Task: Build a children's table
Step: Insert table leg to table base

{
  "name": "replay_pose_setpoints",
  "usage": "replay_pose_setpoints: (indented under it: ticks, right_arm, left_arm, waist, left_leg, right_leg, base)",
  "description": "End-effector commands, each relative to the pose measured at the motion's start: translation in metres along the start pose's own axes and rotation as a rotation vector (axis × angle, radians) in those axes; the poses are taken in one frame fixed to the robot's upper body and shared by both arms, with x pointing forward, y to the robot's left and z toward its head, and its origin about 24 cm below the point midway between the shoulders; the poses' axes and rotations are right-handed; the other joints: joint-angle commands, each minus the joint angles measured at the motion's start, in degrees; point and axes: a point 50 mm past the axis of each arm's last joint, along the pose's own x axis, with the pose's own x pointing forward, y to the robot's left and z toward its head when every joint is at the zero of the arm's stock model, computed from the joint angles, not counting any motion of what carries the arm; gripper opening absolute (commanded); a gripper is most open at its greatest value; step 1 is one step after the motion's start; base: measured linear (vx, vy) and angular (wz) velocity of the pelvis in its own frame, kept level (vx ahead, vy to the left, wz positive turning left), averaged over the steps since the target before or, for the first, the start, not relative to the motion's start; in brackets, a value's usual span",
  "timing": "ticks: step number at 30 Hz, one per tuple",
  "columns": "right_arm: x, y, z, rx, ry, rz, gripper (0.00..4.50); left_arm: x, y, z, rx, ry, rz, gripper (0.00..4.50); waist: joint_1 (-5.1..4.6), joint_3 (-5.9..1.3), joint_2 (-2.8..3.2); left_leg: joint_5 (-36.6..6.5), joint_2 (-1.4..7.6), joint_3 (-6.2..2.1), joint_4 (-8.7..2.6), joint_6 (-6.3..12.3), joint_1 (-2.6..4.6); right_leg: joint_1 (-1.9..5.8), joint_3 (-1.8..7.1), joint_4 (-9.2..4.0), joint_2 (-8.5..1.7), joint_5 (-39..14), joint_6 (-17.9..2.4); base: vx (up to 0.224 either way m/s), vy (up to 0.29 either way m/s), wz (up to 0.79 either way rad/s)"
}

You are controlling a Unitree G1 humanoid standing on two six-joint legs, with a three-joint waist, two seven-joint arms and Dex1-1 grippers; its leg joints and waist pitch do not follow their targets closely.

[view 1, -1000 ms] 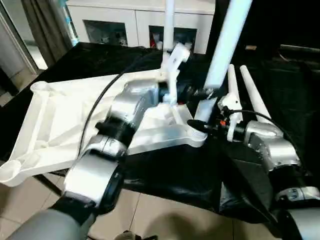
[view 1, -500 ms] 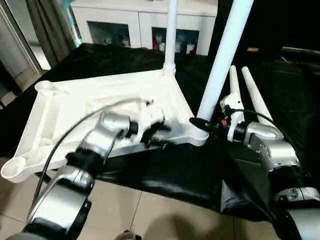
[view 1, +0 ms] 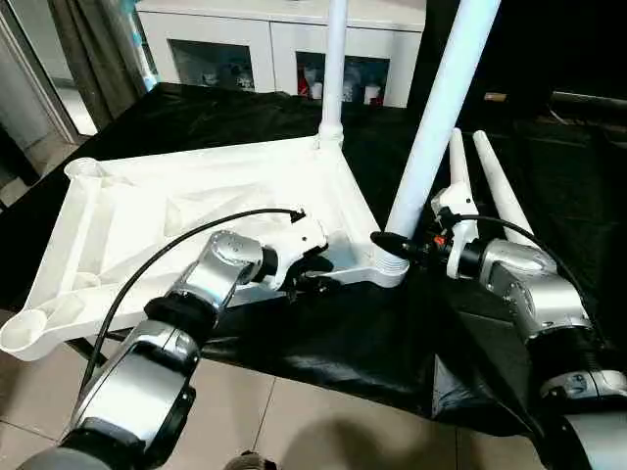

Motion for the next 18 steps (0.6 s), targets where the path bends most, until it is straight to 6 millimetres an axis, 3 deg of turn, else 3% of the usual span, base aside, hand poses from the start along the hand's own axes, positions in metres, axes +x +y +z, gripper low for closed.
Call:
replay_pose_setpoints:
  ticks: [1, 2, 9, 10, 11, 12, 18]
  right_arm:
    - [-0.005, 0.002, -0.027, 0.091, 0.108, -0.004, 1.96]
    - [-0.004, 0.002, -0.027, 0.092, 0.108, -0.003, 1.96]
    - [-0.002, 0.003, -0.025, 0.089, 0.111, 0.004, 1.96]
    - [-0.001, 0.003, -0.025, 0.088, 0.112, 0.006, 1.96]
    - [-0.001, 0.003, -0.024, 0.087, 0.112, 0.006, 1.96]
    - [-0.001, 0.002, -0.024, 0.086, 0.114, 0.007, 1.96]
    - [-0.002, 0.002, -0.024, 0.082, 0.121, 0.011, 1.96]
  left_arm:
    - [-0.002, 0.003, 0.004, 0.005, -0.013, 0.009, 1.47]
    - [-0.003, 0.004, 0.003, 0.000, -0.015, 0.005, 1.22]
    - [-0.004, 0.005, -0.004, 0.018, 0.030, 0.006, 0.64]
    - [-0.005, 0.003, -0.007, 0.030, 0.055, -0.006, 0.64]
    - [-0.005, 0.003, -0.007, 0.031, 0.059, -0.009, 0.48]
    - [-0.005, 0.003, -0.009, 0.034, 0.067, -0.017, 0.26]
    - [-0.003, 0.002, -0.009, 0.037, 0.078, -0.028, 0.02]
  waist:
    - [-0.09, -4.22, -0.58]
    - [-0.09, -4.18, -0.69]
    - [-0.05, -4.04, -0.68]
    - [-0.14, -4.02, -1.32]
    - [-0.02, -4.00, -0.93]
    - [-0.05, -3.96, -0.98]
    - [-0.15, -3.97, -1.07]
  left_leg:
    - [-8.2, 2.23, -1.24, -3.92, 3.40, 1.24]
    - [-8.4, 2.23, -1.20, -3.92, 3.54, 1.26]
    - [-9.4, 2.30, -1.23, -4.06, 3.06, 1.30]
    - [-9.2, 2.27, -1.14, -4.06, 3.23, 1.27]
    - [-9.2, 2.34, -1.21, -4.09, 3.23, 1.31]
    - [-9.3, 2.35, -1.21, -4.12, 3.14, 1.28]
    - [-9.7, 2.36, -1.18, -4.19, 2.74, 1.36]
  right_leg:
    - [2.32, 2.14, -3.91, -3.47, -0.7, -14.6]
    - [2.28, 2.14, -3.96, -3.47, -1.0, -14.8]
    - [2.24, 2.25, -4.26, -3.59, -3.5, -14.3]
    - [2.28, 2.26, -4.33, -3.54, -3.4, -14.2]
    - [2.22, 2.26, -4.22, -3.65, -3.9, -14.2]
    - [2.20, 2.23, -4.29, -3.67, -4.5, -14.0]
    - [2.15, 2.29, -4.34, -3.64, -5.0, -13.8]
  base:
    - [0.000, 0.000, 0.00]
    - [0.000, 0.000, 0.00]
    - [0.000, 0.000, 0.00]
    - [0.000, 0.000, 0.00]
    - [0.000, 0.000, 0.00]
    - [0.000, 0.000, 0.00]
    - [0.000, 0.000, 0.00]
